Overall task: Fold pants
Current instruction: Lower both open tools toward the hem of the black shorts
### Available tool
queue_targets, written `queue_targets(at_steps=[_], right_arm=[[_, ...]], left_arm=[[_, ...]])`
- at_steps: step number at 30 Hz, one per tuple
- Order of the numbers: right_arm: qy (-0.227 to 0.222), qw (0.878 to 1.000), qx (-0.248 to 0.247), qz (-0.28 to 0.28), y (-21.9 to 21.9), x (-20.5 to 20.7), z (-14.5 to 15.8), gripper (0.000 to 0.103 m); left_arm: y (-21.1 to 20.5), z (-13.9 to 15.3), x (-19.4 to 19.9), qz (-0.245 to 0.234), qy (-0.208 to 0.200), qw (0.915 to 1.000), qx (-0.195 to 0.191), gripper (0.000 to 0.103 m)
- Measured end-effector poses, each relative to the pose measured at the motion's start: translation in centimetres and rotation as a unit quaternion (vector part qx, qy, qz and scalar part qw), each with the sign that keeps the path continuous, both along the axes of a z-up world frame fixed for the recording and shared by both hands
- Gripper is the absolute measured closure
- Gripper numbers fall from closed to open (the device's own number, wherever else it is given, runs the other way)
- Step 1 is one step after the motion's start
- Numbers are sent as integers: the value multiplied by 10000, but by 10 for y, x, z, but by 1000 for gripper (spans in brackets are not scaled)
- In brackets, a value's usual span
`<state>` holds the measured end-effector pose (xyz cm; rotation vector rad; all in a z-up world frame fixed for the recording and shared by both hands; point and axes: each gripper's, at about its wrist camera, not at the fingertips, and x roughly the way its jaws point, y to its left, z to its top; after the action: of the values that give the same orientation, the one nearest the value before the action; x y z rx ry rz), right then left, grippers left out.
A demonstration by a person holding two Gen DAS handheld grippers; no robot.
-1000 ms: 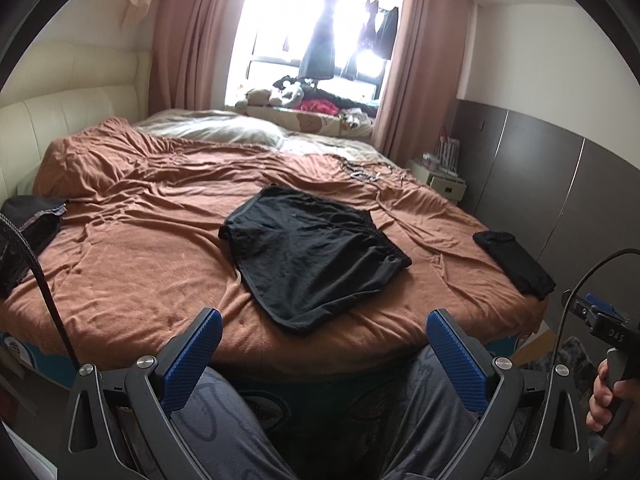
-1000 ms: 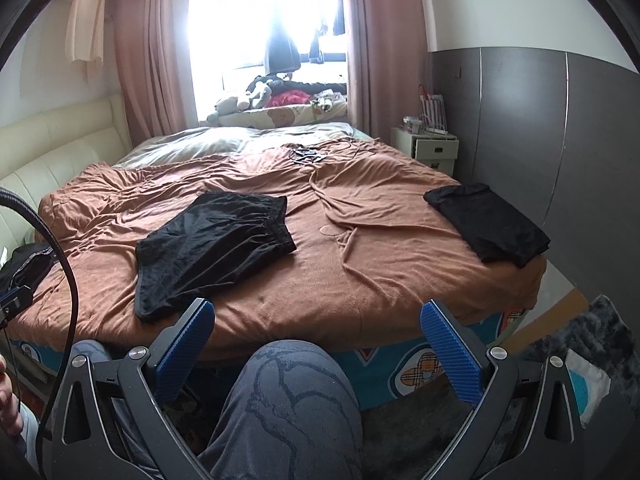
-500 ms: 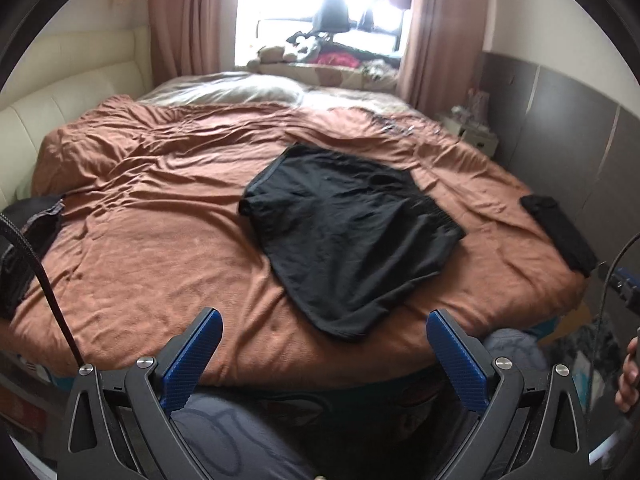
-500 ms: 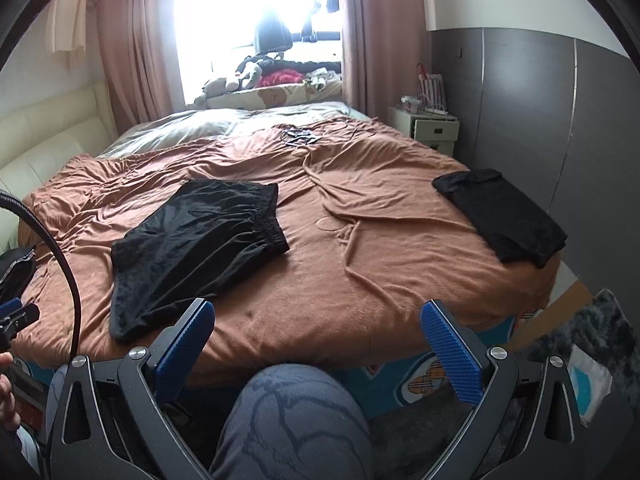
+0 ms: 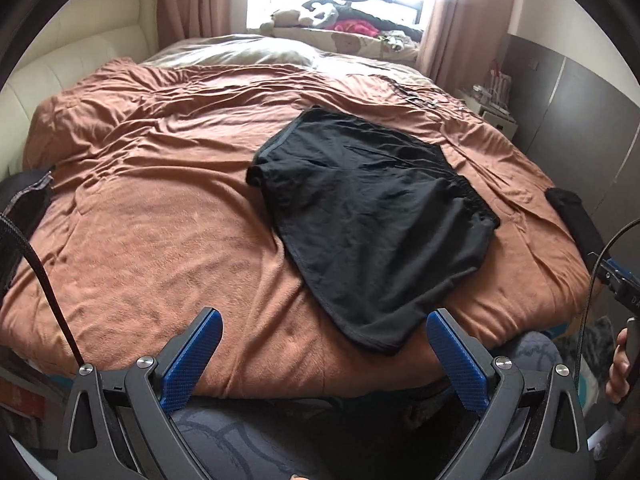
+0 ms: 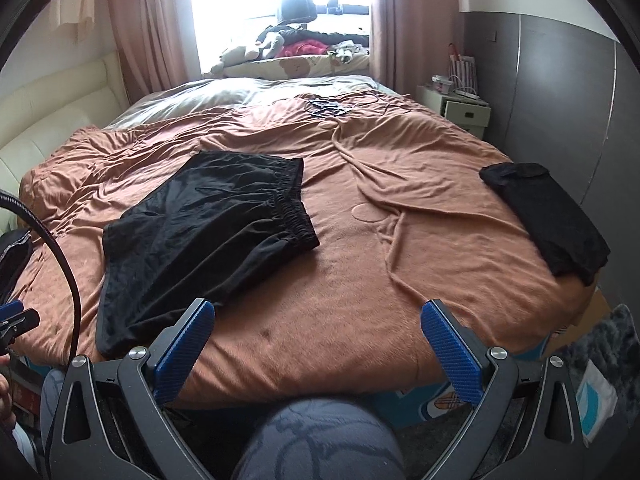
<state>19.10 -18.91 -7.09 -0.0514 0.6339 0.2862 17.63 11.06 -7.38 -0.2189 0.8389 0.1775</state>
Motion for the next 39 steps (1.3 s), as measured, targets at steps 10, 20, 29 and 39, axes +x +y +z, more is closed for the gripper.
queue_targets(at_steps=[10, 20, 29, 39], right_arm=[[413, 9984, 252, 306, 4, 41, -16, 0], [791, 9926, 704, 588, -1, 83, -27, 0], [1178, 9828, 1128, 865, 0, 122, -51, 18], [1649, 9624, 1887, 1047, 4, 155, -80, 21]], left_arm=[[36, -26, 10, 403, -34, 9956, -843, 1], [63, -53, 20, 735, 145, 9815, -1764, 33], [46, -75, 39, 569, 521, 9680, -2389, 45], [42, -90, 54, 920, 1043, 9485, -2845, 48]])
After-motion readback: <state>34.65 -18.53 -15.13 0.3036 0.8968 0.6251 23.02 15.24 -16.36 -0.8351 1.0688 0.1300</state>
